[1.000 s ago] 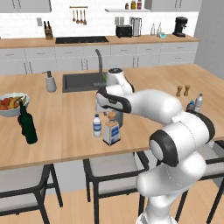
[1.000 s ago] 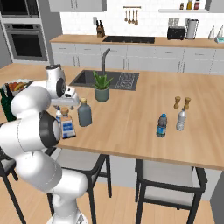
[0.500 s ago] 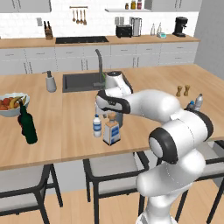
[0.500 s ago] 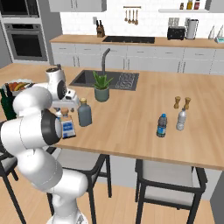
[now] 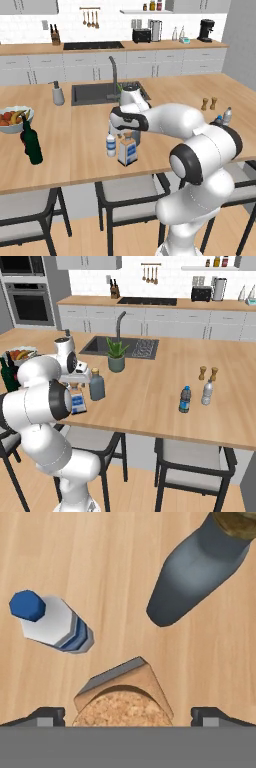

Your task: Move the plastic bottles in the middle to the plastics group, and the glass bottles in the middle to the glass group.

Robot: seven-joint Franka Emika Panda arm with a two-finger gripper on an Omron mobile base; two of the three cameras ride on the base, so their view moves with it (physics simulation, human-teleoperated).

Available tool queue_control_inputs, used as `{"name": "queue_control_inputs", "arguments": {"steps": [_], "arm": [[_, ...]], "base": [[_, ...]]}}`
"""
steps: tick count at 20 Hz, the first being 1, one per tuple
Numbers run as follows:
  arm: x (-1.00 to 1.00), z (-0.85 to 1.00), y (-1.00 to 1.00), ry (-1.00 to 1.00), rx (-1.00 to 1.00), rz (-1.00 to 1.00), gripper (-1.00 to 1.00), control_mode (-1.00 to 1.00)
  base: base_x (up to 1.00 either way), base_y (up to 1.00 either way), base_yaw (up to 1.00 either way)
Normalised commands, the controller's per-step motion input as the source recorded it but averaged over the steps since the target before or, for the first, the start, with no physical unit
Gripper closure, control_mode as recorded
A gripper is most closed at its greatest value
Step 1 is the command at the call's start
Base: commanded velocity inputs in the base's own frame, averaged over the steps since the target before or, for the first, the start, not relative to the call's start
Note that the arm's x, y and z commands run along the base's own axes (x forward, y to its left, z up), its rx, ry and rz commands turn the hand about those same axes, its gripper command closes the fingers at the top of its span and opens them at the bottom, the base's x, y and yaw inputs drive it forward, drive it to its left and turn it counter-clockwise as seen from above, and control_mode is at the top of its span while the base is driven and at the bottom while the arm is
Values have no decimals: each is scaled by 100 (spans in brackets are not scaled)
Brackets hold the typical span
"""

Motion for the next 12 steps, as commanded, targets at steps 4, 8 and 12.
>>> {"name": "queue_control_inputs", "arguments": {"steps": [4, 8, 12], "arm": [[-7, -1, 2, 0, 2, 0, 100, -100], [-22, -4, 0, 2, 0, -1, 100, -100], [-27, -3, 0, 3, 0, -4, 100, -100]], "base": [[0, 0, 0], [0, 0, 0], [0, 0, 0]]}}
